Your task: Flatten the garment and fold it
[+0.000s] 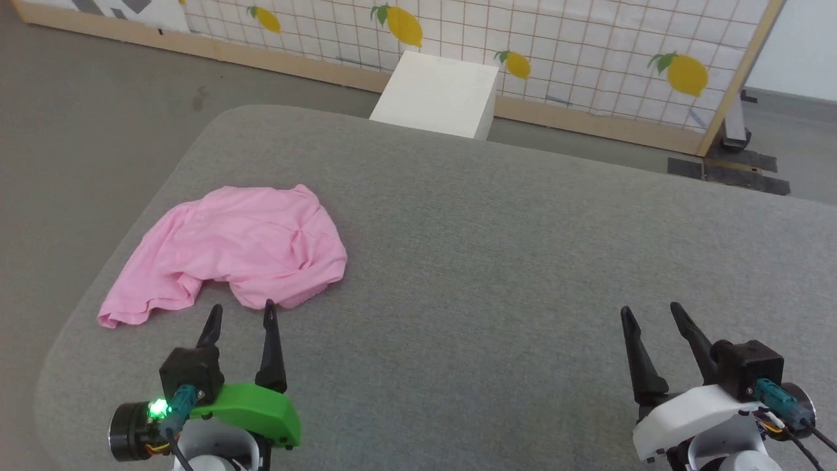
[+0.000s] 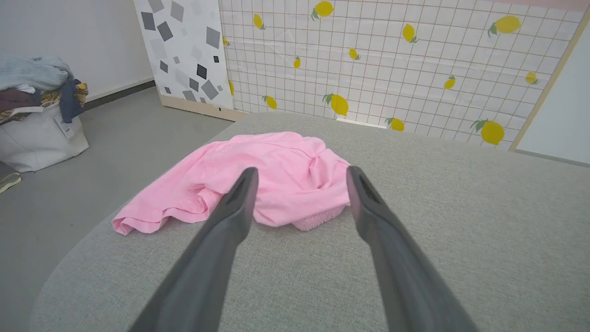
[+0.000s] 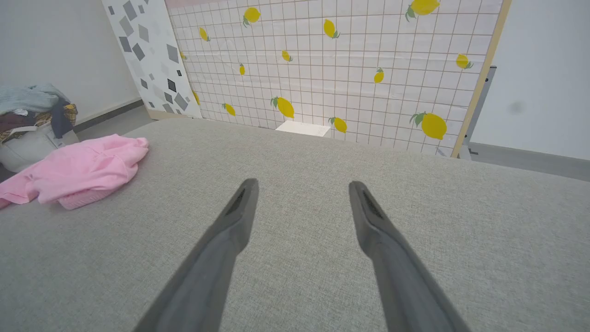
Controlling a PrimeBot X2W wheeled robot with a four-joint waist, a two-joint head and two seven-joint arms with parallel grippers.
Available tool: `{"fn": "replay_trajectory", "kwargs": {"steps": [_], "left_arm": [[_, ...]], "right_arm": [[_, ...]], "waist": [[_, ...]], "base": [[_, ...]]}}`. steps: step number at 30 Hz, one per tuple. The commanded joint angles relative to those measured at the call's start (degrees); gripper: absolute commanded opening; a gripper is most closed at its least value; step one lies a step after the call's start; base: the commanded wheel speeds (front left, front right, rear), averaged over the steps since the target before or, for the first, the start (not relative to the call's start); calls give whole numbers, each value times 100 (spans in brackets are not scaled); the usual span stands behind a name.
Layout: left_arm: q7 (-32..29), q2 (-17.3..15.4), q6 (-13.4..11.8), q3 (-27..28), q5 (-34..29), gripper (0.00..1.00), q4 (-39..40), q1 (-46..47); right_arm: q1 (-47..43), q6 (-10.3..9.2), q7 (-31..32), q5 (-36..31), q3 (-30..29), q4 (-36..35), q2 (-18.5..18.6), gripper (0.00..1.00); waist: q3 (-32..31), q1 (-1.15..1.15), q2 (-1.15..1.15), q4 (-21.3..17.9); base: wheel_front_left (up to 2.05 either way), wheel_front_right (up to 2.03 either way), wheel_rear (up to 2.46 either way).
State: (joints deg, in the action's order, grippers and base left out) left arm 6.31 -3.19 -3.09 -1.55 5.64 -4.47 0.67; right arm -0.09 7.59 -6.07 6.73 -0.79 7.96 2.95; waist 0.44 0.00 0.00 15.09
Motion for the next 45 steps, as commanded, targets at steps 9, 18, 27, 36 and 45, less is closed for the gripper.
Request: {"fn": "replay_trajectory", "kwargs": {"steps": [9, 18, 27, 36, 45], "left_arm": [[169, 17, -68, -9, 115, 100, -76, -61], [276, 19, -104, -27, 187, 100, -154, -58], [383, 21, -149, -55, 246, 100, -207, -85], [488, 23, -200, -101, 301, 100, -261, -78], [594, 26, -231, -128, 349, 100, -346, -77]], "right_arm": [[-110, -5, -118, 141, 51, 131, -4, 100], [-140, -6, -182, 228, 54, 233, -4, 100], [-170, -7, -258, 315, 54, 340, -5, 100], [-186, -7, -338, 380, 43, 440, -5, 100], [-207, -8, -423, 453, 28, 535, -6, 100]], "waist": [[-4, 0, 0, 252], [-17, 0, 0, 472], [-15, 0, 0, 681], [-4, 0, 0, 885], [-12, 0, 0, 1065]], "base": [[0, 0, 0], [0, 0, 0], [0, 0, 0], [0, 0, 0], [0, 0, 0]]}}
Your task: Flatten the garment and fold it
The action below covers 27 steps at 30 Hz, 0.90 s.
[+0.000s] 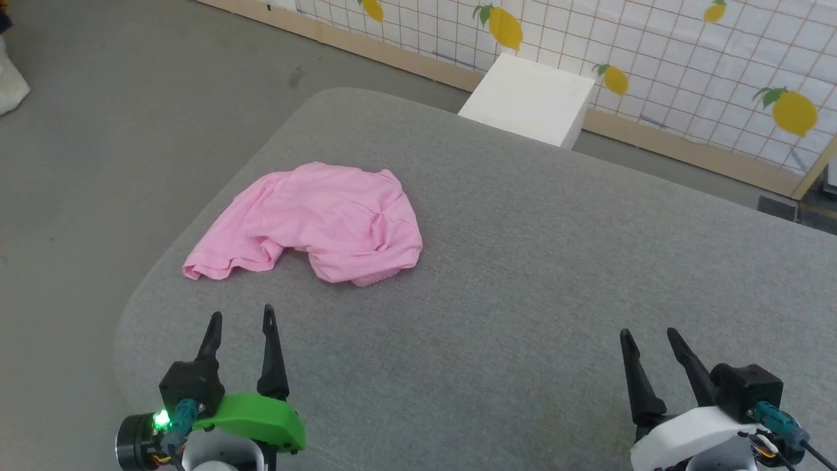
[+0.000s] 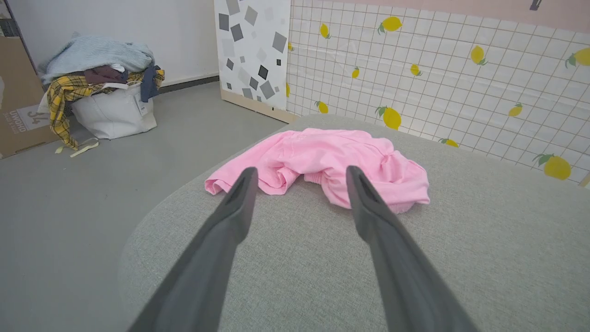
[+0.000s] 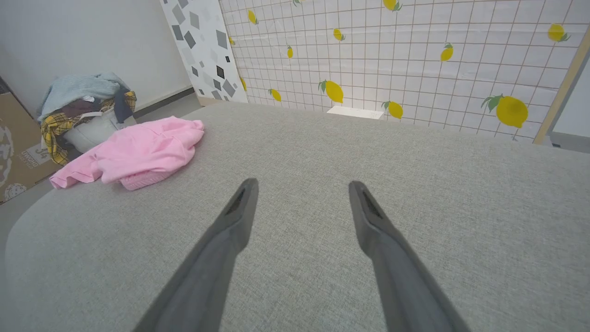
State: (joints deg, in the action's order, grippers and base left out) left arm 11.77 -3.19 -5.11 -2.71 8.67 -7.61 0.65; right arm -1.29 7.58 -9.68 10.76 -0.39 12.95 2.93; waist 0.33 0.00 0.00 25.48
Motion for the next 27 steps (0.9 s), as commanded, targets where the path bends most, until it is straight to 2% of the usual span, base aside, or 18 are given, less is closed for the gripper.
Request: {"fn": "replay_trajectory", "kwargs": {"steps": [1, 19, 27], "left_arm": [[59, 26, -27, -17, 46, 100, -43, -70], [319, 20, 11, -57, -159, 100, -320, 29], [323, 22, 17, -33, -192, 100, -296, 29]], "right_arm": [[-88, -7, -70, 55, -15, 44, -4, 100], [-104, -9, -73, -226, -112, -211, -5, 100], [-92, -9, -19, -181, -135, -251, -5, 100]], "waist": [[-5, 0, 0, 46], [18, 0, 0, 481], [11, 0, 0, 450]], "base": [[0, 0, 0], [0, 0, 0], [0, 0, 0]]}}
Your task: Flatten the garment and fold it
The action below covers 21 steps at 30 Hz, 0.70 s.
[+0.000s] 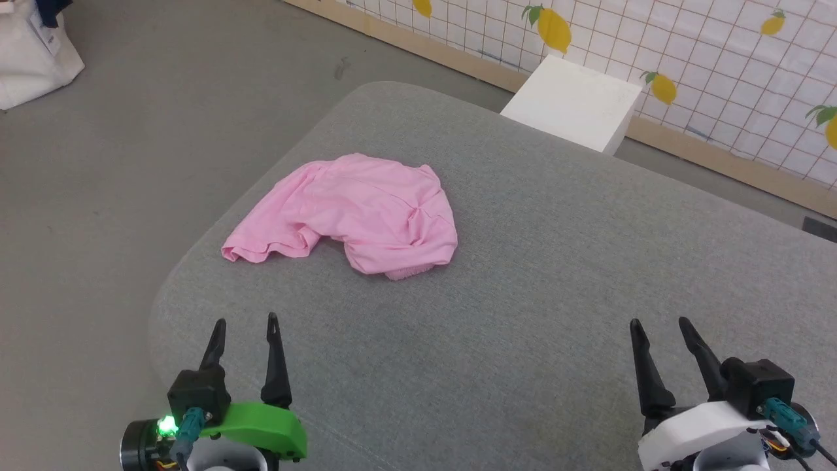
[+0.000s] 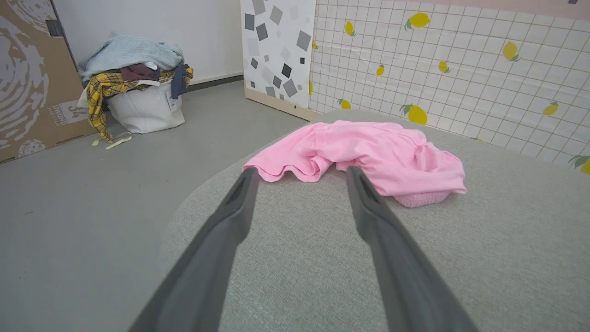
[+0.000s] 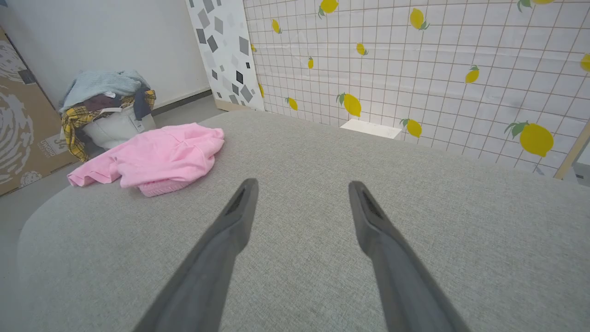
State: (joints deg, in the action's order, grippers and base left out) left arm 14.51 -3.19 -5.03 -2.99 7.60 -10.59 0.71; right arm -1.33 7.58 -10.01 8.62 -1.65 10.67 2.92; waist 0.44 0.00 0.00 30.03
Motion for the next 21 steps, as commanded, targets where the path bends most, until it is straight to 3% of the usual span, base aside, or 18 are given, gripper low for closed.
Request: {"fn": "replay_trajectory", "kwargs": {"steps": [1, 6, 12, 17, 21], "left_arm": [[49, 22, 9, -2, -86, 100, 0, 26], [49, 24, 32, 14, -60, 100, -28, 38], [25, 26, 350, 7, 339, 100, -412, 587], [-677, -3, 768, 11, 827, 100, -1240, 1835], [-1833, -96, 1047, -33, 1269, 100, -2251, 2993]], "right_arm": [[-86, -9, 17, 38, -11, -23, -4, 100], [-63, -9, 38, 41, -9, -24, -4, 100], [33, -9, 124, 1, 25, -115, -4, 100], [196, -9, 316, -173, 42, -327, -4, 100], [369, -9, 539, -403, 48, -604, -4, 100]], "waist": [[-6, 0, 0, -9], [-9, 0, 0, -40], [119, 0, 0, -195], [491, 0, 0, -541], [970, 0, 0, -968]], "base": [[0, 0, 0], [0, 0, 0], [0, 0, 0], [0, 0, 0], [0, 0, 0]]}}
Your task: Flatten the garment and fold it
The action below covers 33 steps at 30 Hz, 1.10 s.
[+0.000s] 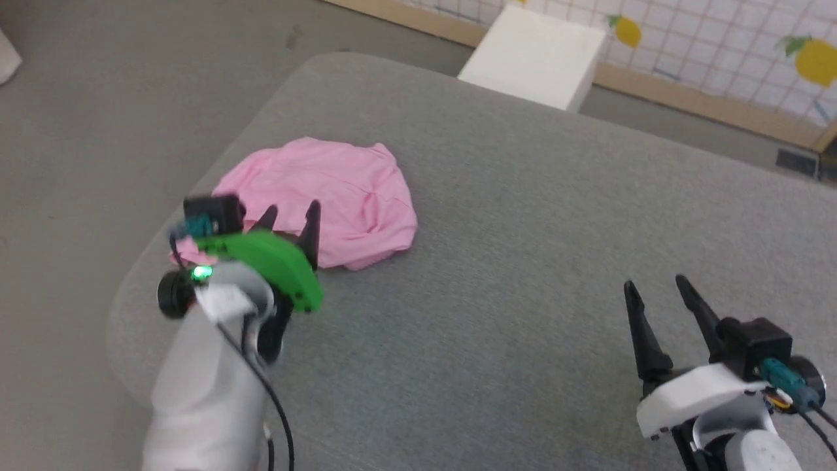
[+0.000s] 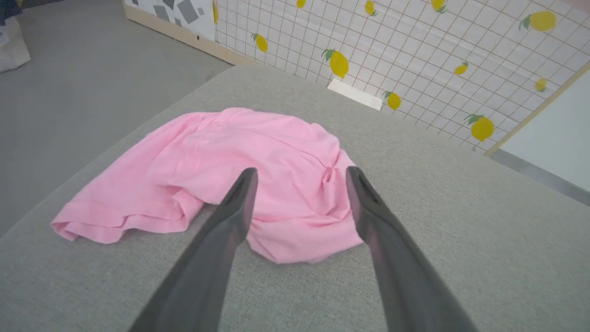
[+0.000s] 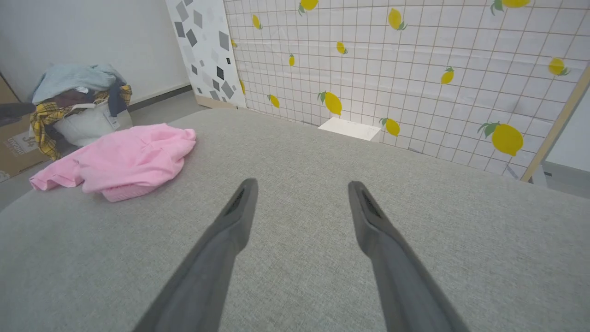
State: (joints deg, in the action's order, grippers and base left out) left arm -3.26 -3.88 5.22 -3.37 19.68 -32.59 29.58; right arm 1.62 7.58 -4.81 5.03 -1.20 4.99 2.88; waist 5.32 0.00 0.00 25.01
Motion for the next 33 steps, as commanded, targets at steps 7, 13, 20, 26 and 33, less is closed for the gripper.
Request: {"fn": "replay_trajectory", "kwargs": {"steps": [7, 13, 20, 26, 33], "left_arm": [[-1692, -218, 110, 26, 527, 100, -1264, 1269], [-2119, -281, 118, -100, 546, 100, -1878, 1437], [-1621, -303, -90, -12, 589, 0, -2111, 1403], [-512, -340, -37, 146, 669, 0, -1570, 1950], [-645, -153, 188, -405, 784, 0, -741, 2410]], "right_arm": [[183, -9, 270, -281, -160, -428, -1, 100], [166, -9, 348, -346, -221, -609, -1, 100], [176, -9, 342, -312, -244, -606, -1, 100], [194, -9, 220, -171, -170, -391, -1, 100], [189, -9, -8, 118, -119, -38, -1, 100]], "waist": [[1136, 0, 0, -968], [1403, 0, 0, -1106], [1332, 0, 0, -1125], [930, 0, 0, -1245], [364, 0, 0, -1705]], "base": [[0, 0, 0], [0, 0, 0], [0, 0, 0], [0, 0, 0], [0, 0, 0]]}}
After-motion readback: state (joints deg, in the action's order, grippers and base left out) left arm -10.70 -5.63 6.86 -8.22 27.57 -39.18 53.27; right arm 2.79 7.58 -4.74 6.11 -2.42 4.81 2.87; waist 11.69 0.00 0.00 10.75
